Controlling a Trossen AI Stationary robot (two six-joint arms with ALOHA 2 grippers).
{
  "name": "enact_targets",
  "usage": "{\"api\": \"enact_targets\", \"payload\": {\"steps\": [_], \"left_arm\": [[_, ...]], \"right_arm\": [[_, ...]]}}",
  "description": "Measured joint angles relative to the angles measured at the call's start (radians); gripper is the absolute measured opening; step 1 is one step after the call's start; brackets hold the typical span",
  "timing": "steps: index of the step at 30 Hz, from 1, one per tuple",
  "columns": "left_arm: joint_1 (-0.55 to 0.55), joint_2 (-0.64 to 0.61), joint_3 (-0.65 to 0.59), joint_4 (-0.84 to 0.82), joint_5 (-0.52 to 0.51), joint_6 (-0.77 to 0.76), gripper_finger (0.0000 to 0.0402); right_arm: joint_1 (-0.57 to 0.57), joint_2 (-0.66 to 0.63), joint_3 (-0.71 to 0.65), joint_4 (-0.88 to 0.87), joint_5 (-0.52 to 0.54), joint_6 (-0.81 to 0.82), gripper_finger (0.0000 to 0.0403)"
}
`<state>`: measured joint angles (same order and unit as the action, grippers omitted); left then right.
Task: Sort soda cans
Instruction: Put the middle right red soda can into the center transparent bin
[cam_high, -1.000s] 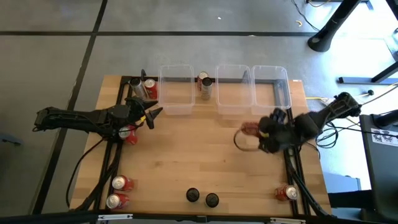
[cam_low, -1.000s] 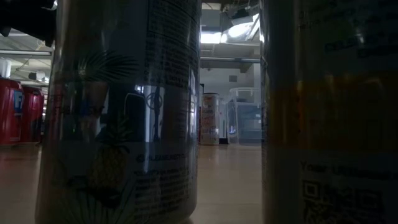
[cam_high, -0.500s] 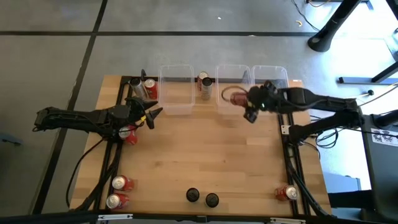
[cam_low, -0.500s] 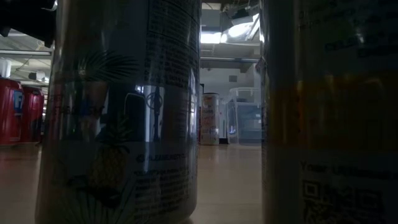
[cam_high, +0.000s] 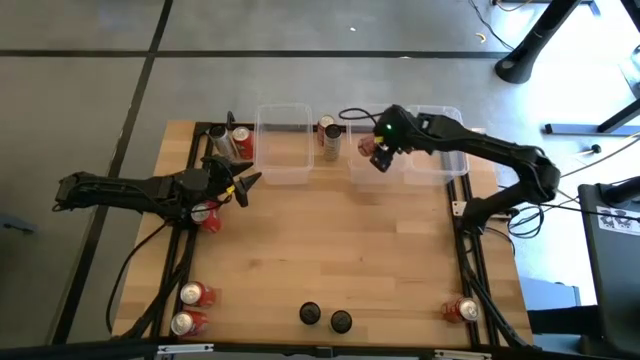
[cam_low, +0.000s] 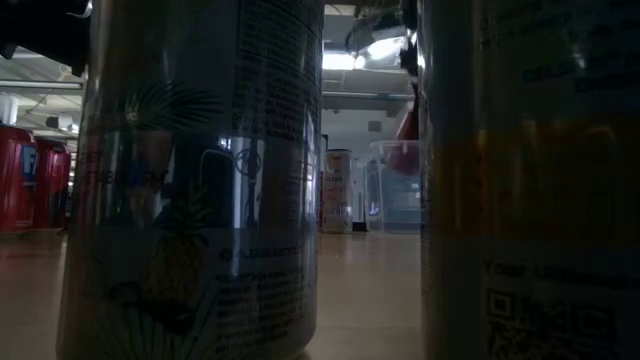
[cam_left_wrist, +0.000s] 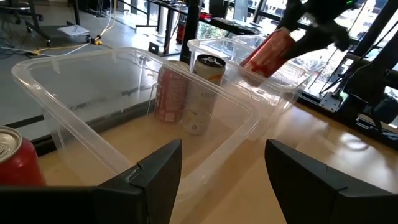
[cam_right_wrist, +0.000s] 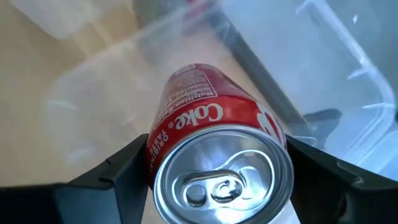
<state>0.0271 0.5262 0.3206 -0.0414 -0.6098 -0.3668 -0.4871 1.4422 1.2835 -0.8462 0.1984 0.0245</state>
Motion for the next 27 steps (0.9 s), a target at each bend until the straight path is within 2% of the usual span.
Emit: {"api": "enact_targets", "payload": {"steps": [6, 11, 15, 21, 27], "left_arm": [[0.000, 0.000, 0.000, 0.000, -0.004, -0.004, 0.0221], [0.000, 0.000, 0.000, 0.000, -0.008, -0.007, 0.0221], [0.000, 0.000, 0.000, 0.000, -0.033, -0.002, 0.0221], [0.000, 0.001, 0.000, -0.001, -0.038, 0.000, 0.0221], [0.000, 0.001, 0.000, -0.001, -0.038, 0.000, 0.0221]], "right_arm": [[-0.066, 0.084, 0.000, 0.015, -0.089, -0.008, 0.0289], [-0.072, 0.138, 0.000, 0.020, -0.138, -0.028, 0.0289], [-0.070, 0.168, 0.000, 0.038, -0.130, -0.033, 0.0289], [-0.080, 0.177, 0.000, 0.096, -0.050, -0.031, 0.0289], [-0.132, 0.181, 0.000, 0.160, -0.034, -0.018, 0.0289]]}}
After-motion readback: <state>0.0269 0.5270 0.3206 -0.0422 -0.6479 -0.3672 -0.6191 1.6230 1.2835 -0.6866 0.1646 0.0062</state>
